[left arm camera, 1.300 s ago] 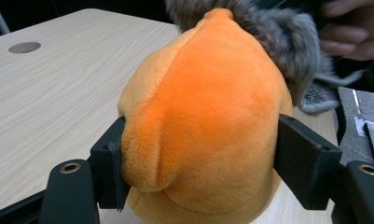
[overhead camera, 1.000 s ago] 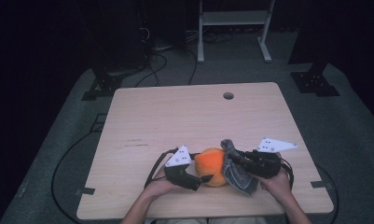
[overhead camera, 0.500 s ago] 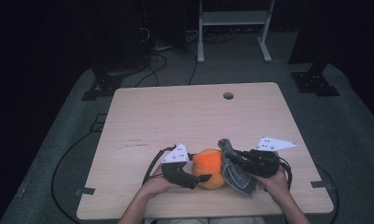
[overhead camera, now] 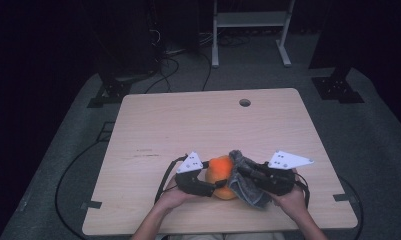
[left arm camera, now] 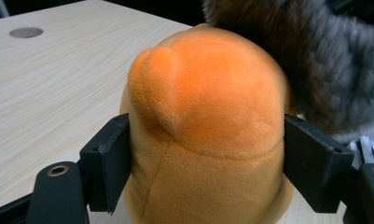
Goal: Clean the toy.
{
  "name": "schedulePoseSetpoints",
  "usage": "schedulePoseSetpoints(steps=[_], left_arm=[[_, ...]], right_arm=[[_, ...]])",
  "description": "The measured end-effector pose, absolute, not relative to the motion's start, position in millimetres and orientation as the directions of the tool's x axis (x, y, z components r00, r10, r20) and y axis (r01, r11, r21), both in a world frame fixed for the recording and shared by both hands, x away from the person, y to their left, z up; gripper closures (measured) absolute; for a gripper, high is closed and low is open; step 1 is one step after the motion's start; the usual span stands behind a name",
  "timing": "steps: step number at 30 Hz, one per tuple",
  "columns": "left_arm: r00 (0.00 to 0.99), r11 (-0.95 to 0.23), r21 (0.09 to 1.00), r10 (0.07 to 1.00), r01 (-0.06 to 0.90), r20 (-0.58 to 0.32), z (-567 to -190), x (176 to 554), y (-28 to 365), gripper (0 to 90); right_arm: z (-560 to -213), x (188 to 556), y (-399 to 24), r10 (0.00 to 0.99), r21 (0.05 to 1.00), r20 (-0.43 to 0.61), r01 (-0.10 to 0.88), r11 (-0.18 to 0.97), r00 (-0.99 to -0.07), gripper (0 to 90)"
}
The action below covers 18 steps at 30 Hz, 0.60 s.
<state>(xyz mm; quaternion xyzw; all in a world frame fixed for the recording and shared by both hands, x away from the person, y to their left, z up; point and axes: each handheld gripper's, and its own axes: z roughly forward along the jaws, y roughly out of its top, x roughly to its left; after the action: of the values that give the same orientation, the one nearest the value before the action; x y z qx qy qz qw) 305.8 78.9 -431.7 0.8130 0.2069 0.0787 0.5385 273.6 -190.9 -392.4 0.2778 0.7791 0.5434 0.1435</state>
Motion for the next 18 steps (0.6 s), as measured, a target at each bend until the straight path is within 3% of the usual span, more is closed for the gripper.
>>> schedulePoseSetpoints(steps=[5, 9, 10, 15, 18], left_arm=[[0.908, -0.342, 0.909, 0.411, 0.239, -0.084, -433, 303, 78, 26.0], [0.918, -0.350, 0.910, 0.391, 0.222, -0.073, -433, 300, 76, 26.0], [0.929, -0.363, 0.910, 0.366, 0.201, -0.059, -432, 299, 74, 25.2], [0.959, -0.352, 0.926, 0.280, 0.135, -0.033, -436, 294, 79, 20.7], [0.940, -0.372, 0.921, 0.341, 0.113, 0.022, -437, 294, 76, 24.8]], right_arm=[[-400, 277, -189, 0.597, 0.921, 0.069, 0.282, 0.270, -0.799, 74.3], [-405, 284, -203, 0.668, 0.919, 0.092, 0.322, 0.229, -0.738, 74.1], [-408, 288, -209, 0.654, 0.914, 0.145, 0.353, 0.200, -0.743, 74.1], [-410, 287, -211, 0.664, 0.910, 0.104, 0.341, 0.238, -0.741, 74.4], [-412, 287, -215, 0.656, 0.909, 0.137, 0.357, 0.214, -0.742, 74.8]])
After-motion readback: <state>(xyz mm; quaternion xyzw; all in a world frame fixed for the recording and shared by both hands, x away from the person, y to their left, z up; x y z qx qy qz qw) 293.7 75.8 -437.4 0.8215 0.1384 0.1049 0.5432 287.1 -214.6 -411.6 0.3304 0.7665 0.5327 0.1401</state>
